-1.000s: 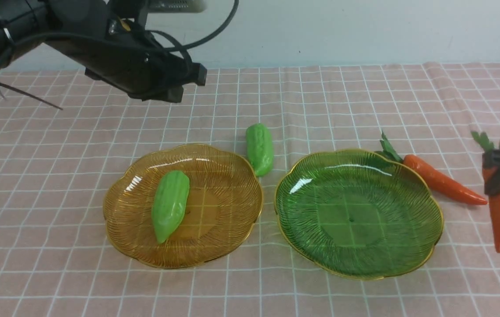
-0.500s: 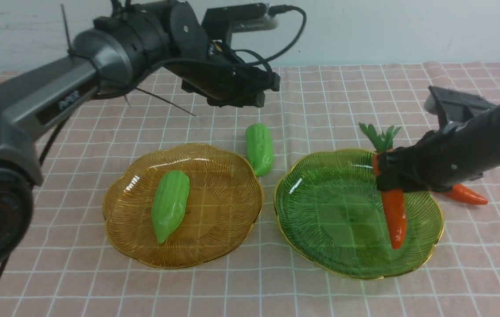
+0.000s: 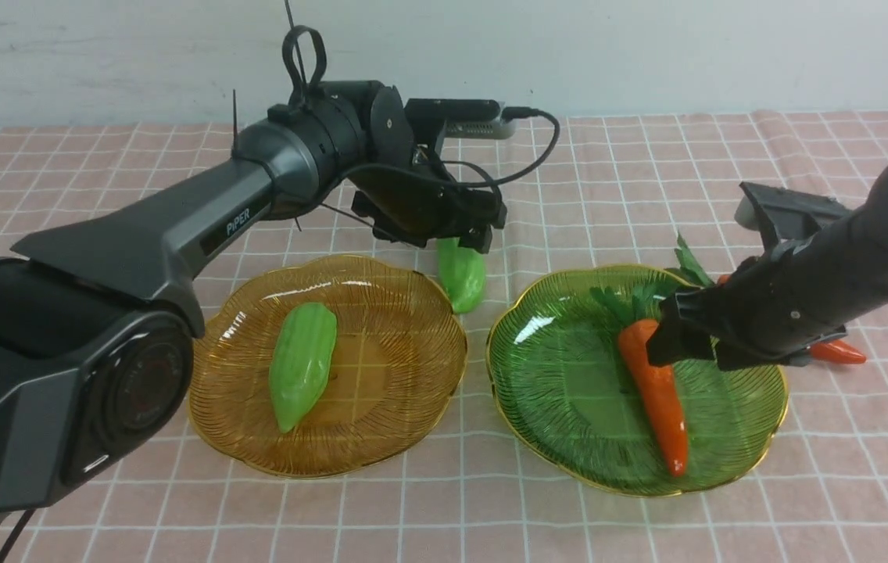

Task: Put different types of vegetables on the plate.
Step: 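Put the green cucumber next to the left plate into that plate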

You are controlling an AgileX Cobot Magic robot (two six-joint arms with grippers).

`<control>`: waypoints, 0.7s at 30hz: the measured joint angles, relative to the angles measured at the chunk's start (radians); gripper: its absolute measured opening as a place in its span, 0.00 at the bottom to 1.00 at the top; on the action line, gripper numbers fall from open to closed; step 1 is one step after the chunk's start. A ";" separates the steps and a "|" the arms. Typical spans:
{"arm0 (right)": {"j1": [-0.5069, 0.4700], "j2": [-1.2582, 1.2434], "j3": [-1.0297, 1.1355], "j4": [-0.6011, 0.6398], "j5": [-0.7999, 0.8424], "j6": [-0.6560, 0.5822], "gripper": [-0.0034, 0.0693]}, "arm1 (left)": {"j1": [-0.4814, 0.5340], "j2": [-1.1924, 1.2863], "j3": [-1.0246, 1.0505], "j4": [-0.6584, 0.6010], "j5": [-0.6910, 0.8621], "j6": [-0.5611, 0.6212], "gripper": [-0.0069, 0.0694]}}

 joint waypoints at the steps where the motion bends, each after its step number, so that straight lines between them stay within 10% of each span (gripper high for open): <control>1: 0.000 0.006 0.000 -0.001 0.000 -0.002 0.80 | 0.003 -0.005 -0.046 0.014 0.035 0.000 0.53; 10: 0.000 0.107 -0.001 -0.023 -0.005 -0.022 0.77 | 0.012 -0.096 -0.035 0.042 0.059 -0.008 0.53; 21: -0.071 0.158 -0.001 -0.007 -0.091 -0.022 0.71 | 0.005 -0.417 0.534 0.173 0.059 -0.013 0.53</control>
